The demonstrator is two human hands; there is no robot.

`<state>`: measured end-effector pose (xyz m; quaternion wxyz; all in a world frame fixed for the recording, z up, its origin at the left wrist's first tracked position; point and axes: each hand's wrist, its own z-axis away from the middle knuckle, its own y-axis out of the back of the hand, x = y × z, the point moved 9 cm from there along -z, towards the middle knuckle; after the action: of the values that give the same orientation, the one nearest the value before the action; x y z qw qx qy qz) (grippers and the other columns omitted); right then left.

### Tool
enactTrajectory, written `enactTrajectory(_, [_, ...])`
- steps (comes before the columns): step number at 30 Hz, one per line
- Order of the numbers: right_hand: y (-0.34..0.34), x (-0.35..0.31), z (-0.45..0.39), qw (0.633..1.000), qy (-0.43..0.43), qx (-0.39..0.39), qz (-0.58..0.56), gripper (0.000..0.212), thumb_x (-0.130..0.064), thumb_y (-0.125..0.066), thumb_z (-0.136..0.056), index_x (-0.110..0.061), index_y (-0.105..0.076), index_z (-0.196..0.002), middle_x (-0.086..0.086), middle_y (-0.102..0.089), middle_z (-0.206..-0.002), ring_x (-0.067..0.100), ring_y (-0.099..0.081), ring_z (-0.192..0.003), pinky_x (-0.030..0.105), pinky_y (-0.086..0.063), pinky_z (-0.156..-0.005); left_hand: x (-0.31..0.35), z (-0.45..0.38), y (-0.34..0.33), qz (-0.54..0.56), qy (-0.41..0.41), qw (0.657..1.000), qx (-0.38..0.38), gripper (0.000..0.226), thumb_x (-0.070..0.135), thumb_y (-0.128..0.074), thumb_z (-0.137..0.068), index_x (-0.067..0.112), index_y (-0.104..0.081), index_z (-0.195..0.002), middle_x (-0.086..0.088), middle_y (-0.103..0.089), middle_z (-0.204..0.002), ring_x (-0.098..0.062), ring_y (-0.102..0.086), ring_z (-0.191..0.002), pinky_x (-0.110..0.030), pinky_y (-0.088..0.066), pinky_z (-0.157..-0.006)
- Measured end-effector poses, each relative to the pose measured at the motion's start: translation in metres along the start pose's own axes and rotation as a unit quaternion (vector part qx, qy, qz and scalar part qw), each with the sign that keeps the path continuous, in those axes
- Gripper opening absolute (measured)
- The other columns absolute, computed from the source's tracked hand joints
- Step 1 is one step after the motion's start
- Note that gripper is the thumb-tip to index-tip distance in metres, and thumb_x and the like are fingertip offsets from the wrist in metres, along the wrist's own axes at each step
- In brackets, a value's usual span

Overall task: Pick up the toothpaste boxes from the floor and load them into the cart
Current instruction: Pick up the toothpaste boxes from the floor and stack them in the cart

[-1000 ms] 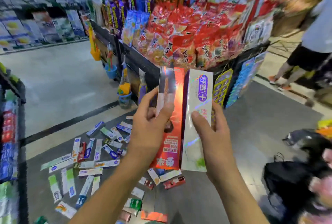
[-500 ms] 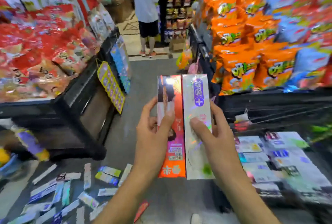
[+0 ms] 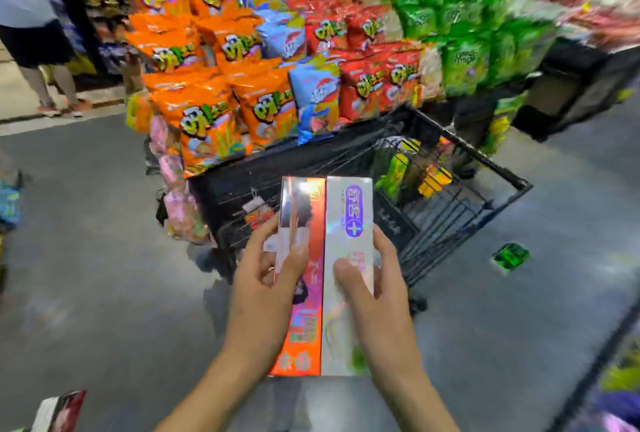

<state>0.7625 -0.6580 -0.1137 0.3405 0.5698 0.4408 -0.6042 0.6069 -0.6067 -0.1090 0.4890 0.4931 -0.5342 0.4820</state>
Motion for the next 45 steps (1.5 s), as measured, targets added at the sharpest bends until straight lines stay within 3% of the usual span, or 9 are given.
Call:
enactTrajectory(11, [0.167,-0.005,-0.056,0.997,-0.01,0.075,0.029,0.069,-0.011,-0.072,-0.075,-0.029,-0.045,-0.135,-0.017,-0.07,-0.115,0.008,-0.069,-0.105,0.02,-0.055,-0.079,-0.036,-0.023,-0.191,0.028,0.062,0.99,-0.124,0.048,0.037,-0.076,-0.086,0.039,-0.058,-0.129,-0.026,-0.062,-0.091,-0.011,-0.057,-0.056,-0.018,-0.048,-0.055])
enactTrajectory(16, [0.197,0.01,-0.099,0.995,-0.047,0.065,0.054,0.075,0.001,-0.08,-0.079,-0.029,-0.043,-0.136,-0.019,-0.07,-0.115,0.006,-0.069,-0.106,0.021,-0.055,-0.078,-0.071,-0.051,-0.232,0.065,0.11,0.984,-0.127,0.045,0.04,-0.078,-0.079,0.056,-0.058,-0.117,0.006,-0.066,-0.069,-0.006,-0.062,-0.057,-0.014,-0.047,-0.056])
enactTrajectory(20, [0.211,0.022,-0.146,0.993,-0.075,0.039,0.081,0.072,-0.009,-0.078,-0.072,-0.033,-0.045,-0.132,-0.017,-0.07,-0.113,0.006,-0.069,-0.104,0.018,-0.055,-0.076,-0.102,-0.085,-0.254,0.123,0.176,0.97,-0.111,0.045,0.025,-0.069,-0.086,0.042,-0.057,-0.126,0.003,-0.069,-0.068,-0.01,-0.068,-0.058,-0.021,-0.052,-0.054])
enactTrajectory(26, [0.208,0.038,-0.224,0.979,-0.125,-0.052,0.152,0.091,-0.015,-0.088,-0.058,-0.029,-0.041,-0.136,-0.012,-0.063,-0.123,-0.004,-0.064,-0.103,0.012,-0.052,-0.074,-0.164,-0.147,-0.252,0.155,0.266,0.951,-0.026,0.068,0.043,-0.079,-0.076,0.043,-0.052,-0.138,-0.015,-0.068,-0.122,-0.033,-0.072,-0.092,-0.049,-0.057,-0.079])
enactTrajectory(30, [0.198,0.061,-0.278,0.957,-0.126,-0.134,0.224,0.09,0.007,-0.081,-0.075,-0.04,-0.034,-0.137,-0.034,-0.059,-0.116,-0.007,-0.061,-0.11,0.01,-0.05,-0.078,-0.181,-0.184,-0.239,0.169,0.264,0.949,0.015,0.042,0.036,-0.067,-0.091,0.044,-0.056,-0.13,-0.005,-0.075,-0.102,-0.03,-0.073,-0.081,-0.048,-0.057,-0.074])
enactTrajectory(34, [0.179,0.094,-0.327,0.914,-0.113,-0.224,0.318,0.097,-0.02,-0.083,-0.074,-0.043,-0.023,-0.147,-0.033,-0.052,-0.134,-0.002,-0.054,-0.125,0.025,-0.05,-0.097,-0.197,-0.205,-0.203,0.155,0.265,0.948,0.087,0.053,0.041,-0.08,-0.074,0.044,-0.057,-0.121,0.007,-0.065,-0.084,-0.005,-0.066,-0.064,-0.027,-0.052,-0.063])
enactTrajectory(38, [0.152,0.142,-0.37,0.831,-0.079,-0.362,0.415,0.092,-0.032,-0.077,-0.076,-0.07,-0.015,-0.131,-0.034,-0.047,-0.135,-0.002,-0.053,-0.122,0.033,-0.05,-0.099,-0.227,-0.214,-0.165,0.08,0.27,0.947,0.155,0.109,0.07,-0.084,-0.044,0.049,-0.04,-0.142,0.006,-0.052,-0.145,-0.012,-0.058,-0.121,-0.033,-0.045,-0.095])
enactTrajectory(40, [0.14,0.177,-0.386,0.801,-0.09,-0.419,0.418,0.083,-0.031,-0.075,-0.077,-0.063,-0.023,-0.134,-0.028,-0.048,-0.13,0.004,-0.055,-0.118,0.039,-0.052,-0.094,-0.249,-0.221,-0.152,0.073,0.274,0.942,0.18,0.123,0.078,-0.085,-0.037,0.044,-0.037,-0.145,0.002,-0.051,-0.149,-0.023,-0.054,-0.131,-0.045,-0.047,-0.103])
enactTrajectory(45, [0.119,0.282,-0.42,0.621,0.065,-0.539,0.565,0.083,-0.049,-0.058,-0.082,-0.037,-0.018,-0.153,-0.023,-0.033,-0.138,0.014,-0.049,-0.125,0.034,-0.049,-0.088,-0.317,-0.244,-0.137,0.08,0.245,0.923,0.284,0.052,0.026,-0.08,-0.078,0.046,-0.053,-0.118,0.015,-0.074,-0.102,-0.016,-0.071,-0.099,-0.039,-0.056,-0.081])
